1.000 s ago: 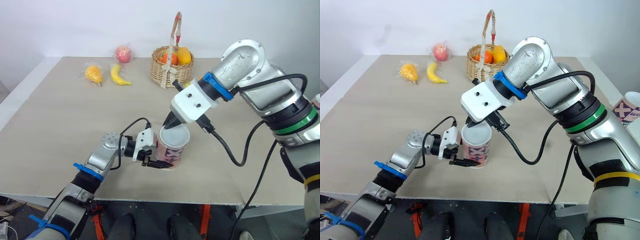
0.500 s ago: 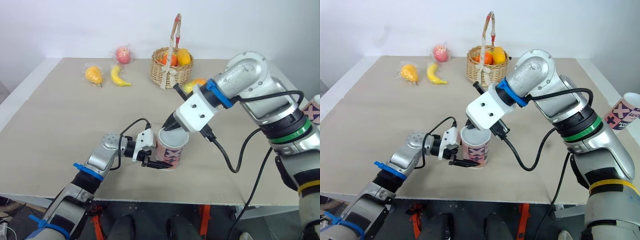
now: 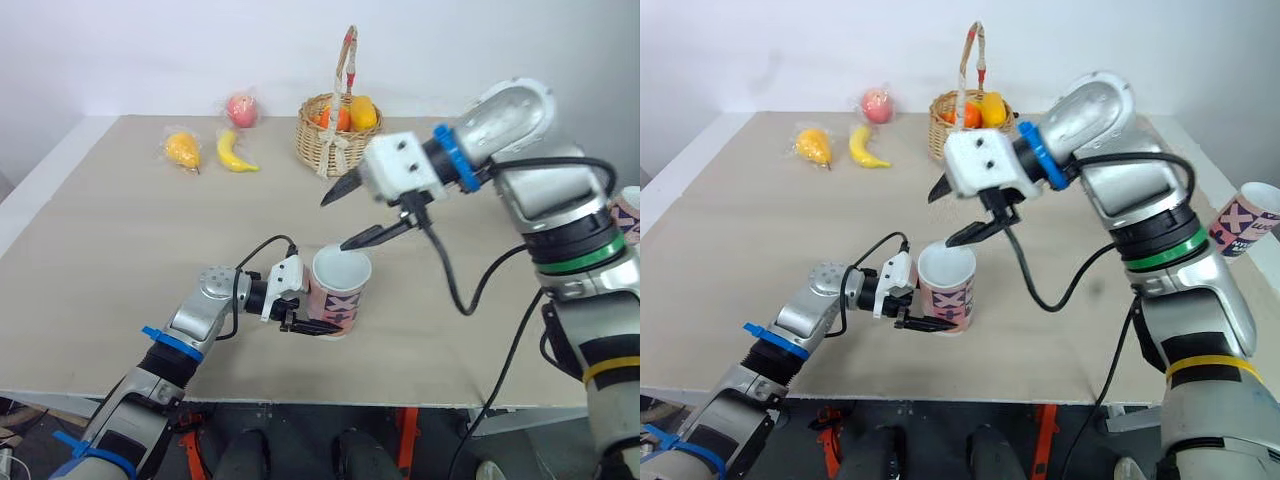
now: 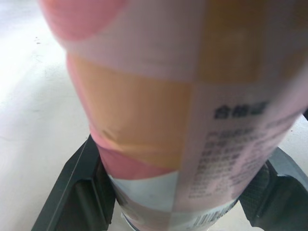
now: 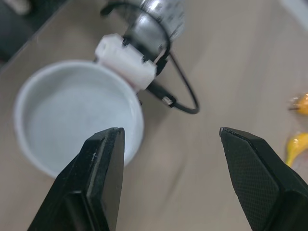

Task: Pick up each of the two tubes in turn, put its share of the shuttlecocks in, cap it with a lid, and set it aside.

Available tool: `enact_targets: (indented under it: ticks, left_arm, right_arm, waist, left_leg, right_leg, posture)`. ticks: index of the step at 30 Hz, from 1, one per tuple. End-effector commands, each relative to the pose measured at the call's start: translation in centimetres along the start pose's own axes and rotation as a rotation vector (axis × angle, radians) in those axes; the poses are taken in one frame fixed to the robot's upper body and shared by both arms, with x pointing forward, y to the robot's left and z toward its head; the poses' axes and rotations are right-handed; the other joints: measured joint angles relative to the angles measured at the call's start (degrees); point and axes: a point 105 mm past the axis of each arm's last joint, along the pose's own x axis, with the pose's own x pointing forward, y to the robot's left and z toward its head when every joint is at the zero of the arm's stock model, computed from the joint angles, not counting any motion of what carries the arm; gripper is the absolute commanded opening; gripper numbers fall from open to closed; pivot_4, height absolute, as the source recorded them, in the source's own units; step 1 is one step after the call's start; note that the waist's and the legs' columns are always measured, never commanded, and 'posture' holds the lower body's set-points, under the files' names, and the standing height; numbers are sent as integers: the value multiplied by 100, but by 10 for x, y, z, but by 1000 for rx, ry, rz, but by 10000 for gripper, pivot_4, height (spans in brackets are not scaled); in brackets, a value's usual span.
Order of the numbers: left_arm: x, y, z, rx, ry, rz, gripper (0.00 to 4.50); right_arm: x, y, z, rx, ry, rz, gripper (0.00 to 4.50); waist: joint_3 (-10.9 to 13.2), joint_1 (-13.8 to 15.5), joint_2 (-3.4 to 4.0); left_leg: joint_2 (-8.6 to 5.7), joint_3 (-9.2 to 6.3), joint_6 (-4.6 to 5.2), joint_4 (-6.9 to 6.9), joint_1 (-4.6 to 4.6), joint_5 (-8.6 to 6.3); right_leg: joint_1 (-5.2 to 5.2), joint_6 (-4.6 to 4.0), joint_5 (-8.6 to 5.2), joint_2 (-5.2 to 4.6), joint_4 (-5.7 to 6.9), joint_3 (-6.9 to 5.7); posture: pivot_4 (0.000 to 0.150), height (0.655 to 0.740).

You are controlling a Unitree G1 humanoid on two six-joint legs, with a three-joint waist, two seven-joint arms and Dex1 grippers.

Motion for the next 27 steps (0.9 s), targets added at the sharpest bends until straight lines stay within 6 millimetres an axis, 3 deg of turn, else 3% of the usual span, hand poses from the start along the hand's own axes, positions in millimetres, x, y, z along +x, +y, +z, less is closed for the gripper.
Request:
enact_targets:
  ticks: [1,4,5,7,8,10,11,12,20,27]
  left_arm:
    - [-9,5,-13,-34,51,49,29019]
    - [-9,4,-14,-35,51,48,29019]
    - [-8,4,-14,-36,51,47,29019]
    - [-9,4,-14,-35,51,47,29019]
    - [-9,5,-13,-34,52,47,29019]
    - [-9,5,-13,-33,52,49,29019]
    - [-9,5,-13,-33,52,50,29019]
    - [-9,6,-13,-32,52,51,29019]
    - [-12,7,-13,-31,55,60,29019]
    - [-11,8,-12,-30,52,69,29019]
  right_arm:
    - [-3,15,9,3,-35,38,34148]
    - [4,25,9,35,-57,58,26724]
    - [7,27,9,37,-61,67,21058]
    - [15,29,7,25,-45,78,15952]
    - [19,29,5,19,-36,84,10235]
    - [25,30,4,10,-25,109,8698]
    - [28,32,3,2,-16,130,1656]
    - [30,33,1,-7,-2,146,264]
    - [59,44,-32,-89,170,274,264]
    - [72,52,-52,-89,221,348,264]
  waist:
    - [0,1,0]
    - [2,-4,1]
    - [3,-5,2]
    - [3,-14,3]
    - [3,-15,2]
    - [2,-18,2]
    - [2,-20,2]
    - [3,-20,2]
    - [-1,-41,-1]
    - [-16,-73,-16]
  left_leg:
    - [0,-2,0,-1,0,0]
    - [1,-2,0,-1,0,0]
    - [1,-1,0,1,1,0]
    - [1,-1,1,2,1,1]
    - [1,-2,1,2,2,1]
    - [2,-3,1,3,3,2]
    - [2,-1,1,3,3,2]
    - [3,-2,1,3,3,2]
    - [5,-2,1,3,16,2]
    - [22,0,0,3,74,1]
  right_leg:
    - [1,0,-2,1,0,-2]
    - [0,31,-16,5,0,-2]
    - [-2,39,-14,6,0,0]
    - [-4,40,-9,8,0,2]
    - [-5,41,-7,10,0,4]
    - [-3,41,-8,12,0,3]
    - [-4,41,-8,12,0,4]
    - [-4,40,-7,14,0,4]
    - [6,36,-9,18,0,5]
    - [35,4,-15,23,0,5]
  posture:
    - [1500,7400]
    - [1500,7400]
    - [1500,7400]
    - [1500,7400]
    - [1500,7400]
    - [1500,7400]
    - [1500,7400]
    - [1500,7400]
    - [1500,7400]
    - [1500,7400]
